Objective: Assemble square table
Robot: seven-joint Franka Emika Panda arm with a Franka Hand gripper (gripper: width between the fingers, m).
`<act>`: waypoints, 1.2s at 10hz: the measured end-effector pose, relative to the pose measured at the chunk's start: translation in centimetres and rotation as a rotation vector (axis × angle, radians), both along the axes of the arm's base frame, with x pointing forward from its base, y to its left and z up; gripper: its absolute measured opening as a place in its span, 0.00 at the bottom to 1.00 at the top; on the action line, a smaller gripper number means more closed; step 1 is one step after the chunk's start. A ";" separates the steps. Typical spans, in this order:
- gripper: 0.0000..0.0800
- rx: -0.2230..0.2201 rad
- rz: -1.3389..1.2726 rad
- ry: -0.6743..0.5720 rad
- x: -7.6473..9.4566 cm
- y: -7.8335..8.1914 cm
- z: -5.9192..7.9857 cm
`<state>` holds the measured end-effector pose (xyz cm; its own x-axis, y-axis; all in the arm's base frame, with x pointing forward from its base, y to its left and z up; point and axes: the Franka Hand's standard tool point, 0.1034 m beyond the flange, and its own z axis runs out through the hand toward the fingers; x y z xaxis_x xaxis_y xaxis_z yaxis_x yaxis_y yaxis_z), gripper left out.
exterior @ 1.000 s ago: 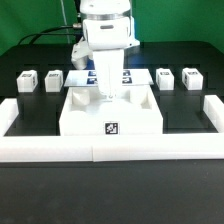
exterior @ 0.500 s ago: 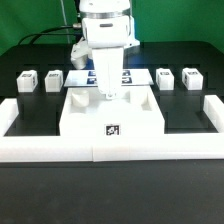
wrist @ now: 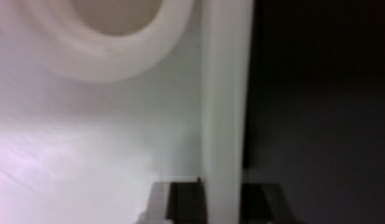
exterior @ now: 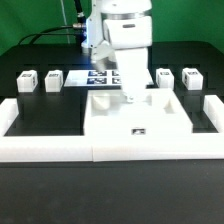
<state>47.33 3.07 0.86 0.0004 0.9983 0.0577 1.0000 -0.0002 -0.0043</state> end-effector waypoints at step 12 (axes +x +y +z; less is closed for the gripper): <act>0.62 0.012 -0.033 0.000 2.0 3.9 -0.4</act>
Offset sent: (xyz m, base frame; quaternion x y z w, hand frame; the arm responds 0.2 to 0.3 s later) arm 0.0277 0.0286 -0.0022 -0.0159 0.0053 0.0035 0.9999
